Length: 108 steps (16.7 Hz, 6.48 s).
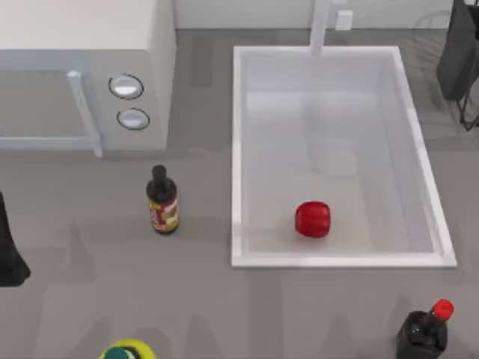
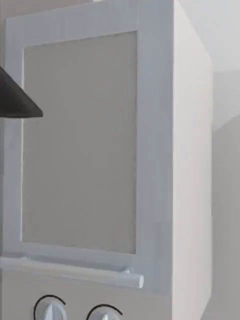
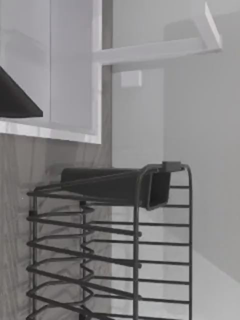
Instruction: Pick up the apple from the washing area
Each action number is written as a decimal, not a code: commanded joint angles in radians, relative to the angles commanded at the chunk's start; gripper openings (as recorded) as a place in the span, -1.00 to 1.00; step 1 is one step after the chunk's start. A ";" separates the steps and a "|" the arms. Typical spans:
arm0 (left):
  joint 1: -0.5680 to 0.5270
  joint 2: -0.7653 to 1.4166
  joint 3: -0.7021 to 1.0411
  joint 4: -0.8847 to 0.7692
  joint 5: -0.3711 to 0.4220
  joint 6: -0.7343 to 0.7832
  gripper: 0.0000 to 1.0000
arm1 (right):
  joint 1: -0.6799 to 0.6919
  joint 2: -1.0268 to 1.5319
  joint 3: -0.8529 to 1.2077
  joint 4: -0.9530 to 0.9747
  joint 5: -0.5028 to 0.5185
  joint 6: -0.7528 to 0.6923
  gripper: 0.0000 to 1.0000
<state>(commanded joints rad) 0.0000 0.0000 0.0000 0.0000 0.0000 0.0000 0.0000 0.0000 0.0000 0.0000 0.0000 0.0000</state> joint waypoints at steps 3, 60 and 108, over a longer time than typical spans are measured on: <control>0.000 0.000 0.000 0.000 0.000 0.000 1.00 | 0.000 0.000 0.000 0.000 0.000 0.000 1.00; 0.000 0.000 0.000 0.000 0.000 0.000 1.00 | 0.521 2.285 1.880 -1.166 0.004 0.541 1.00; 0.000 0.000 0.000 0.000 0.000 0.000 1.00 | 0.522 2.461 1.973 -1.048 0.030 0.537 -1.00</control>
<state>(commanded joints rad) 0.0000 0.0000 0.0000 0.0000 0.0000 0.0000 0.5223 2.4611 1.9735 -1.0483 0.0298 0.5368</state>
